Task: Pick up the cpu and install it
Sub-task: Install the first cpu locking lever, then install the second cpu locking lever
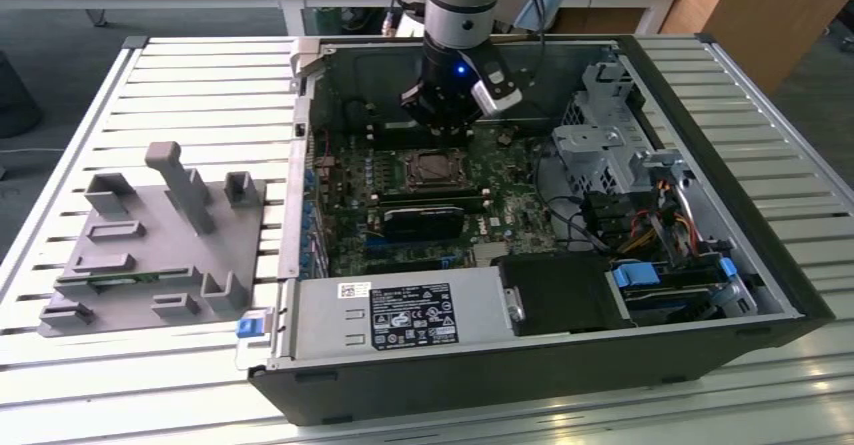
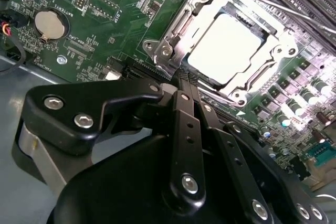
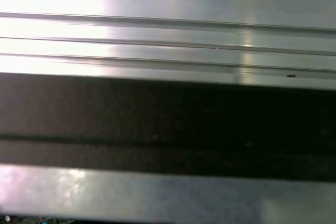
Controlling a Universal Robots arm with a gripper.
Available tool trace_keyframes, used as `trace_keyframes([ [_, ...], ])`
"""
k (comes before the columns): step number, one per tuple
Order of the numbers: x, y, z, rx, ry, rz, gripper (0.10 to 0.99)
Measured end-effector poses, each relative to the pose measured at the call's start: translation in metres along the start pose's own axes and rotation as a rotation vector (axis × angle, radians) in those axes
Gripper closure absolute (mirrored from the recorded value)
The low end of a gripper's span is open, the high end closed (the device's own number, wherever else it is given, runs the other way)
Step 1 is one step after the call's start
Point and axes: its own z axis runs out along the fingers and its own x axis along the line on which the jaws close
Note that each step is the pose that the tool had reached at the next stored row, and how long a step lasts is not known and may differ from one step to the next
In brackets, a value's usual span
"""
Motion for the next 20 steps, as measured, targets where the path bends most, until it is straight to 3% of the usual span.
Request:
trace_keyframes([
  [20, 0.0003, -0.0094, -0.0003, 0.0, 0.0, 0.0, 0.98],
])
